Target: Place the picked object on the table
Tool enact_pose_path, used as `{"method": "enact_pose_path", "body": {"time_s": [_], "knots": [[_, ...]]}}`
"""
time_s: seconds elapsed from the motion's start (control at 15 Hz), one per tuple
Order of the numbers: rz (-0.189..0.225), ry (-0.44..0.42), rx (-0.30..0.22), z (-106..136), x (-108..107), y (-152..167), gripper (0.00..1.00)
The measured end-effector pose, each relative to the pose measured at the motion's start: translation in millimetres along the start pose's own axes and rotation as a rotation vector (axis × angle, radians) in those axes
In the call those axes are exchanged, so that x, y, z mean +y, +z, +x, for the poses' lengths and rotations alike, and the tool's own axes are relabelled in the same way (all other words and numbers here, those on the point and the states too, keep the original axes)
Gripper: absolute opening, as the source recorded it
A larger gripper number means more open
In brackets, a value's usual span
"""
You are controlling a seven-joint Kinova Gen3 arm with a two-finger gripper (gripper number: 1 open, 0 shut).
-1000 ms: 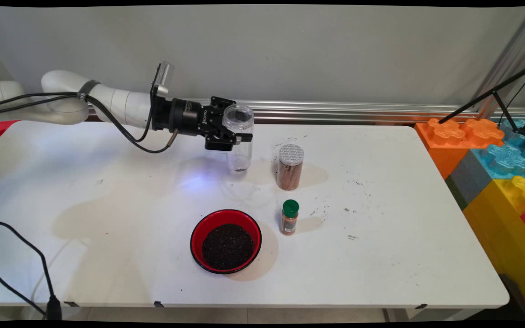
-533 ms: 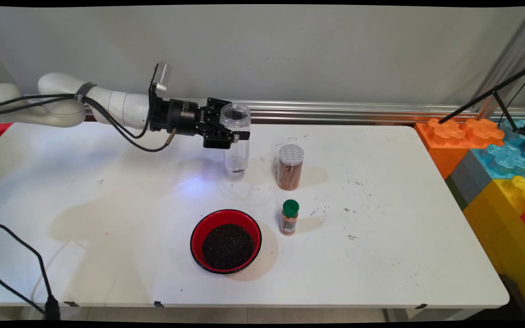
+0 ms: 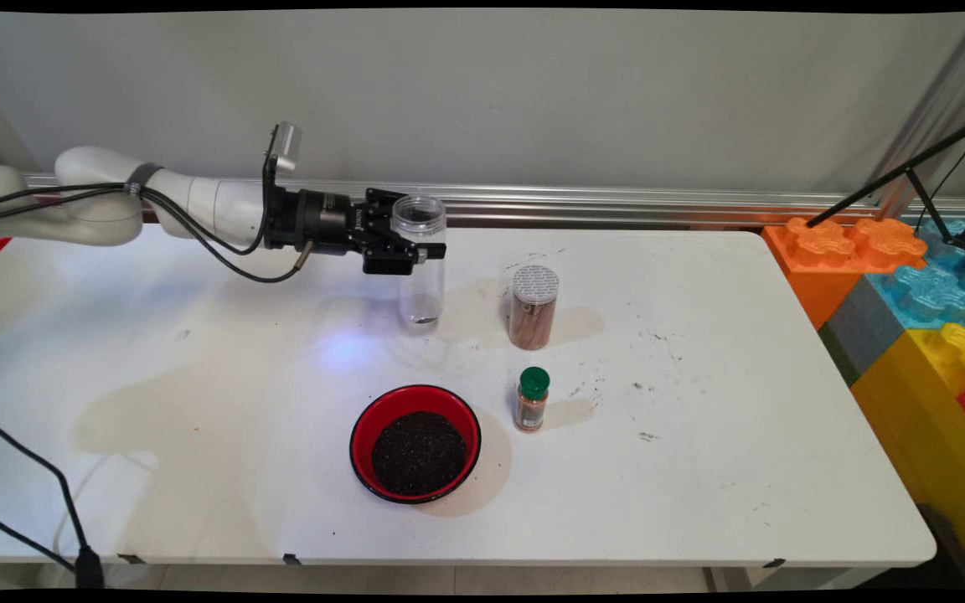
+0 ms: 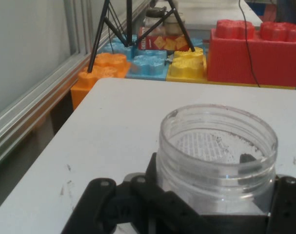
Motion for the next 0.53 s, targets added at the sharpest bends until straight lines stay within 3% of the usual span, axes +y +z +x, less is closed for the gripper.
{"method": "enact_pose_path", "body": {"time_s": [0.53], "knots": [[0.022, -0.025, -0.007, -20.8, 5.6, -9.3, 0.00]]}}
